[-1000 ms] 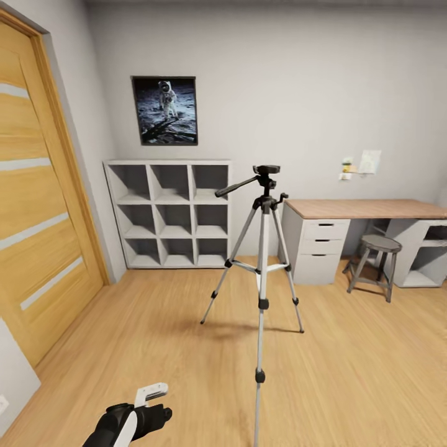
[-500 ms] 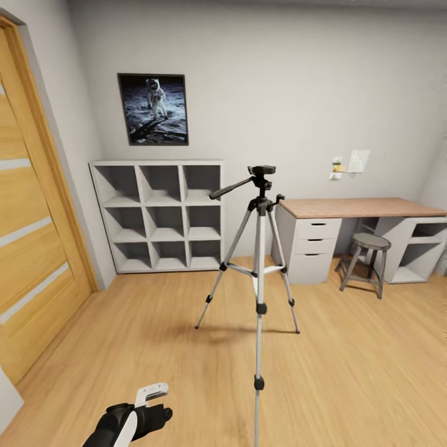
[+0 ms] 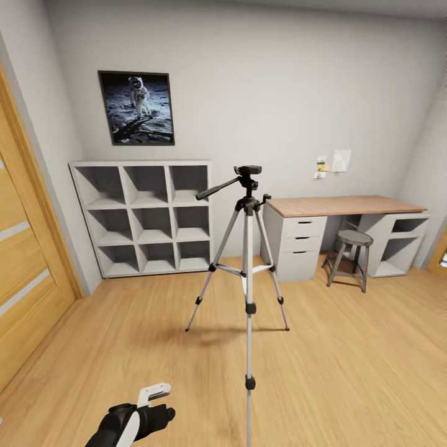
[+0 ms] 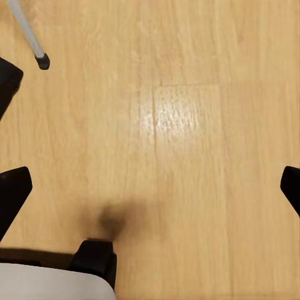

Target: Attach the digital camera to the camera tripod in the bedroom.

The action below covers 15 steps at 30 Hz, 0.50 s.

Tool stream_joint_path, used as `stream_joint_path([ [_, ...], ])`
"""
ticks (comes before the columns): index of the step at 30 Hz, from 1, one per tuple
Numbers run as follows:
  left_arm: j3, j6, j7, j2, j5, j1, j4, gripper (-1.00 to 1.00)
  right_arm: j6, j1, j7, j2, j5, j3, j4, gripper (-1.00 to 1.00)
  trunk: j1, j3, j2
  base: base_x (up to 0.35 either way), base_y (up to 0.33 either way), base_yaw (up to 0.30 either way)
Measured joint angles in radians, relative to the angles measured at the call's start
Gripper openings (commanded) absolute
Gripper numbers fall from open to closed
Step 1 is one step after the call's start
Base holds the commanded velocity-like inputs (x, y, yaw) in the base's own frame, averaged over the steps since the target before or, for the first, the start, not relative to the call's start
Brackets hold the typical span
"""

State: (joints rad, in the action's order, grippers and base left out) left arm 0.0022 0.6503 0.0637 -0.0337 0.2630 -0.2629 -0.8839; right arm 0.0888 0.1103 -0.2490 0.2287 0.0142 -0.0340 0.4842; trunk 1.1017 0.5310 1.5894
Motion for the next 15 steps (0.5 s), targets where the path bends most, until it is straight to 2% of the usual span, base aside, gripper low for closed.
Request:
stream_joint_path([
  [3,-0.017,-0.002,0.0,0.0,0.001,0.0,-0.001,1.0,0.0,0.0,0.0,0.0,0.0,0.0,0.0,1.0,0.0,0.0,0.0,-0.084,-0.035,-0.019],
  [8,-0.046,0.0,0.005,-0.001,0.0,0.0,0.001,1.0,0.0,0.0,0.0,0.0,0.0,0.001,0.0,1.0,0.0,0.0,0.0,-0.208,-0.097,-0.007],
  [15,-0.069,0.011,0.01,-0.02,0.001,0.0,0.013,1.0,-0.001,0.0,0.0,0.0,0.003,0.001,0.0,1.0,0.0,0.0,0.0,-0.043,-0.019,-0.043],
])
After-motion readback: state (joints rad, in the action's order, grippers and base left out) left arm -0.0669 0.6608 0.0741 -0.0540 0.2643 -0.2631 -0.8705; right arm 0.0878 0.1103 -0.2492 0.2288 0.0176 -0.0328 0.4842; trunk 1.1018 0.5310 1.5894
